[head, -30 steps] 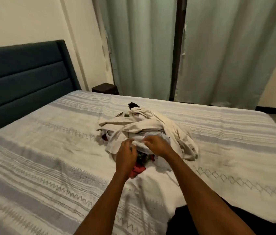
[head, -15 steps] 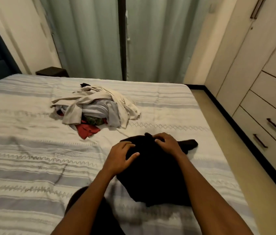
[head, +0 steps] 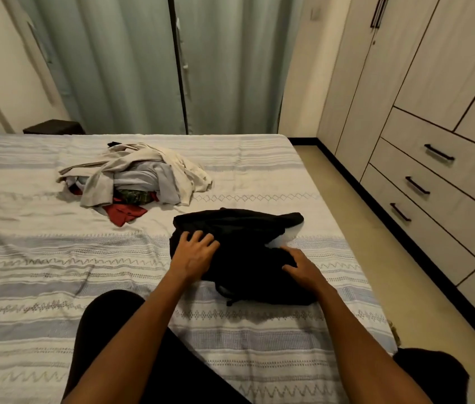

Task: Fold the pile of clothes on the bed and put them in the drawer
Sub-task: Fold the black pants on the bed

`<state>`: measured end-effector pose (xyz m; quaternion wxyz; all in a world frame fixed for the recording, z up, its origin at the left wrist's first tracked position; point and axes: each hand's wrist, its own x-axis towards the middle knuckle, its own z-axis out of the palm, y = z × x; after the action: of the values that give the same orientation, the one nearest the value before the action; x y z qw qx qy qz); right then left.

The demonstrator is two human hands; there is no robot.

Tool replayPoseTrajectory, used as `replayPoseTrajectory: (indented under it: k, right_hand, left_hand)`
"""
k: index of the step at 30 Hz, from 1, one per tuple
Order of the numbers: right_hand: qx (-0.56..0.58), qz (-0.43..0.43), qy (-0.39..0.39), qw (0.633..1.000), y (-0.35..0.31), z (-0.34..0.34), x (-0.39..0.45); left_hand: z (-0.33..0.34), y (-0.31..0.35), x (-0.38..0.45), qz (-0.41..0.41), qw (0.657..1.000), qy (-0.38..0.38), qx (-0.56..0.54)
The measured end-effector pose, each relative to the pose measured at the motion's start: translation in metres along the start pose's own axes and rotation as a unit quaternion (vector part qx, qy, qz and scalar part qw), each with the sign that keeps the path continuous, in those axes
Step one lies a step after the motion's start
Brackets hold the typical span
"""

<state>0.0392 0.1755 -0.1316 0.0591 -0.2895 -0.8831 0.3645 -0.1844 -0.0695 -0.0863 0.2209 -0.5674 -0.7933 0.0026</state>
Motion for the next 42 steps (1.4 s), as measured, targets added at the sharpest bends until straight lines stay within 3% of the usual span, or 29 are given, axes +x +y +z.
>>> replayPoseTrajectory:
  k: [3, 7, 11, 14, 17, 19, 24, 26, 28, 30, 34, 36, 39, 42]
  right_hand:
    - [0.037, 0.044, -0.017, 0.998, -0.002, -0.010, 0.003]
    - [0.074, 0.084, -0.136, 0.984, -0.018, -0.013, 0.004]
    - [0.076, 0.025, -0.145, 0.986, -0.039, 0.013, 0.012]
    - [0.044, -0.071, -0.122, 0.989, -0.063, 0.048, 0.024]
    - [0.055, -0.090, -0.129, 0.986, -0.086, 0.074, 0.035]
    - [0.141, -0.056, -0.112, 0.982, -0.098, 0.083, 0.038]
    - [0.383, 0.004, -0.059, 0.922, -0.124, 0.081, 0.034]
    - [0.447, -0.005, -0.043, 0.893, -0.134, 0.076, 0.034]
    - [0.471, -0.017, -0.046, 0.881, -0.147, 0.068, 0.036]
    - [0.471, -0.024, -0.060, 0.880, -0.158, 0.062, 0.039]
    - [0.511, -0.048, -0.081, 0.855, -0.162, 0.063, 0.036]
    - [0.532, -0.053, -0.107, 0.838, -0.158, 0.066, 0.034]
    - [0.550, -0.070, -0.116, 0.824, -0.151, 0.071, 0.029]
    - [0.487, -0.030, 0.016, 0.873, -0.141, 0.077, 0.026]
  left_hand:
    - [-0.011, -0.020, 0.016, -0.096, 0.995, -0.018, 0.002]
    - [-0.021, -0.059, 0.016, -0.247, 0.967, -0.035, -0.055]
    - [-0.026, -0.095, -0.003, -0.453, 0.876, 0.001, -0.167]
    - [-0.019, -0.106, -0.022, -0.509, 0.827, -0.024, -0.237]
    - [-0.016, -0.104, -0.038, -0.497, 0.814, -0.040, -0.299]
    - [-0.015, -0.104, -0.045, -0.498, 0.814, -0.053, -0.294]
    - [-0.025, -0.099, -0.033, -0.394, 0.887, 0.080, -0.228]
    - [-0.030, -0.094, -0.008, -0.320, 0.906, 0.090, -0.262]
    - [-0.037, -0.087, 0.024, -0.241, 0.907, 0.013, -0.345]
    - [-0.043, -0.076, 0.053, -0.175, 0.896, -0.112, -0.393]
    - [-0.049, -0.057, 0.091, -0.036, 0.886, -0.288, -0.361]
    - [-0.053, -0.057, 0.102, -0.040, 0.862, -0.366, -0.349]
    - [-0.061, -0.063, 0.103, -0.123, 0.816, -0.444, -0.350]
    - [-0.053, -0.071, 0.093, -0.141, 0.812, -0.482, -0.295]
